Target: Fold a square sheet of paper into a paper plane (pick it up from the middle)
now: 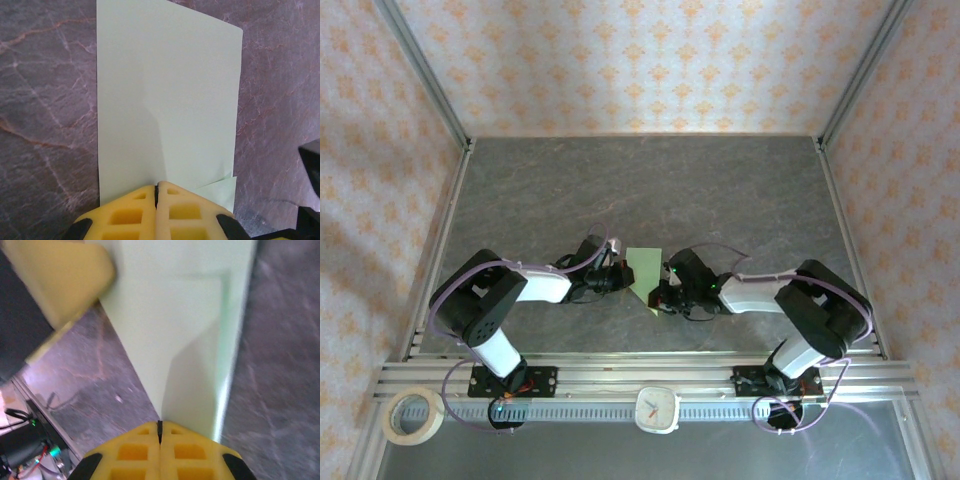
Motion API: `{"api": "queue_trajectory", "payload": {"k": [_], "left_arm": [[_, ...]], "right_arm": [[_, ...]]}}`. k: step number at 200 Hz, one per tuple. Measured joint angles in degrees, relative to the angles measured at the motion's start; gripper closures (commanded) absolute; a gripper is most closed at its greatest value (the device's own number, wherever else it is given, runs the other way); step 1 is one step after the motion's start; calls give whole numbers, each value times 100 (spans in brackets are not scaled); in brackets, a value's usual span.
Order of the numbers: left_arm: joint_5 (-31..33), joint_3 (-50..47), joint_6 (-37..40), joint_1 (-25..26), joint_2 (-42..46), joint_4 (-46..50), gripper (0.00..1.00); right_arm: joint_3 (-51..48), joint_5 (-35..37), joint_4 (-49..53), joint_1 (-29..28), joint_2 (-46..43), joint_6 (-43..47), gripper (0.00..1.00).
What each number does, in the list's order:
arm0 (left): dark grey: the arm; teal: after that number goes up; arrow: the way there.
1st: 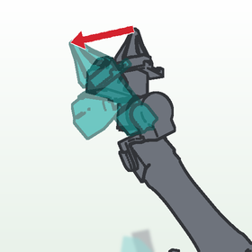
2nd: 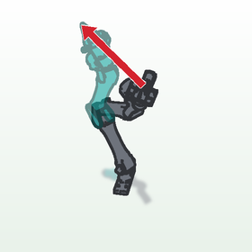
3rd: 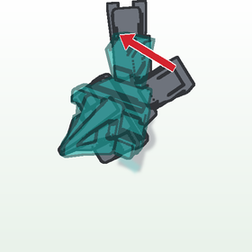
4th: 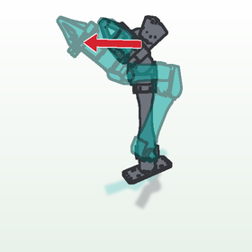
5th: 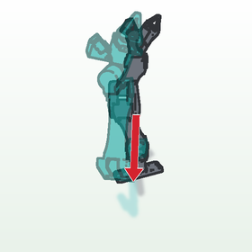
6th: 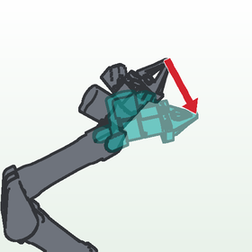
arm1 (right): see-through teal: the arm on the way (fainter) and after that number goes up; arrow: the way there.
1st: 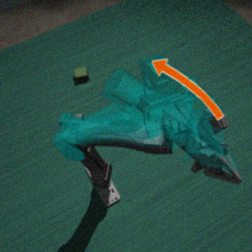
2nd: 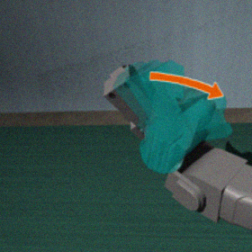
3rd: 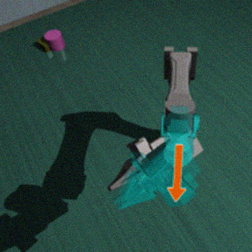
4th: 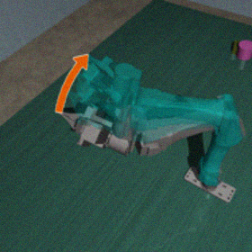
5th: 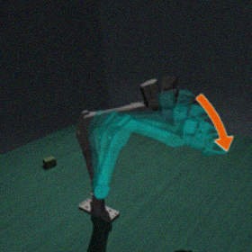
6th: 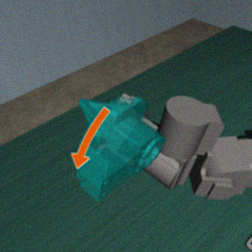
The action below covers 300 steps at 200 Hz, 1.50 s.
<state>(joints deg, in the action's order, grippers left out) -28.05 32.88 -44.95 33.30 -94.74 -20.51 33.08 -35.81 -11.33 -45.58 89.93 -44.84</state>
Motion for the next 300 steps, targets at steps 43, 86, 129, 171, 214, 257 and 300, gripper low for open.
{"api": "queue_trajectory", "payload": {"k": [43,86,129,171,214,257,300], "left_arm": [[9,-33,-17,0,0,-66,100],[28,-42,-20,-17,13,-70,100],[57,-42,-66,7,13,-70,100],[94,-48,-203,11,13,-81,100],[321,-304,-610,11,160,-337,100],[654,-728,-1239,39,455,-673,100],[787,-691,-1202,72,929,-374,80]], "right_arm": [[776,127,-212,0,780,-57,100],[737,131,-411,15,973,-55,100],[96,164,-321,15,361,94,100],[-601,133,-68,15,-433,256,100],[-673,431,614,-2,-916,334,97],[-520,1683,933,0,-1355,448,86],[-195,2310,955,103,-1231,538,78]]}}
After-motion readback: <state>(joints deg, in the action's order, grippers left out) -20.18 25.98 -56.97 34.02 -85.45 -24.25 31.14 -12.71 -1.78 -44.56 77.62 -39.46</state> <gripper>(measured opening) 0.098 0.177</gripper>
